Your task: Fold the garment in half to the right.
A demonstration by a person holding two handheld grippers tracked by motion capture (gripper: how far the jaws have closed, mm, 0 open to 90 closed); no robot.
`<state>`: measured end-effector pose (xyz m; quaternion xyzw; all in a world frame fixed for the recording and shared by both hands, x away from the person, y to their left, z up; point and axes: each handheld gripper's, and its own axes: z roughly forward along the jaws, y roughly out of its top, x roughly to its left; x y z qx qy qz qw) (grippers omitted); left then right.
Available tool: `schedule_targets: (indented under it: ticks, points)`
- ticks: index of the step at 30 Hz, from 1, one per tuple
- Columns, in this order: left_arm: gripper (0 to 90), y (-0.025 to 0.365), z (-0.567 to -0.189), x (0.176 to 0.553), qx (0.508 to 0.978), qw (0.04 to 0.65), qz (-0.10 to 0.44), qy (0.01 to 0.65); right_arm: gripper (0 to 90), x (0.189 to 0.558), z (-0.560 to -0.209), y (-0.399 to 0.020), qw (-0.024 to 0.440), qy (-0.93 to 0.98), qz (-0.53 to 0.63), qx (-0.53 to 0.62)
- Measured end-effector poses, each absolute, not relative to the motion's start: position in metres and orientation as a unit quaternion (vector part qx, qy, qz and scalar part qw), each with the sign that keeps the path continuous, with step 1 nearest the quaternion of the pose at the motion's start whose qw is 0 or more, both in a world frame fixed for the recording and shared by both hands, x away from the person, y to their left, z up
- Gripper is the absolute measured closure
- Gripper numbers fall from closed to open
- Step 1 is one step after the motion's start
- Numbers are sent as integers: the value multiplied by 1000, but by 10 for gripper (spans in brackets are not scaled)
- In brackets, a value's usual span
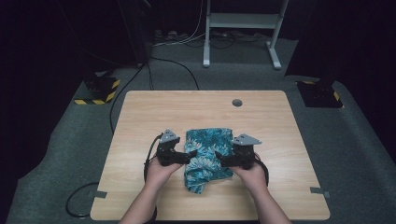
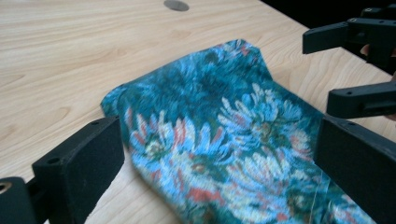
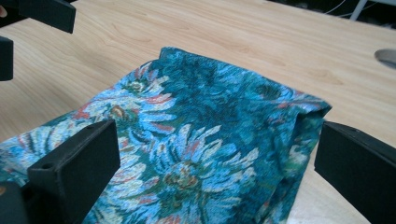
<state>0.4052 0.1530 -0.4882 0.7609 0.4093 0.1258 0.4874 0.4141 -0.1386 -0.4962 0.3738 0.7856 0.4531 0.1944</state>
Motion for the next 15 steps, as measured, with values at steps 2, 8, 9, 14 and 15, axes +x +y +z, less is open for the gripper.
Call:
schedule_targets:
  ticks: [2, 8, 9, 14, 15]
  points:
    - [22, 155, -488, 403, 762, 484, 129, 409, 0, 412, -497, -139, 196, 786, 452, 373]
    - [21, 161, -490, 395, 769, 471, 135, 411, 0, 407, -495, -147, 197, 781, 458, 375]
    - [18, 164, -491, 391, 769, 471, 138, 410, 0, 406, -495, -148, 197, 780, 459, 377]
    - [14, 172, -496, 383, 770, 462, 143, 416, 0, 402, -494, -157, 201, 778, 460, 378]
    - [13, 177, -498, 379, 769, 463, 145, 417, 0, 398, -494, -162, 202, 777, 461, 378]
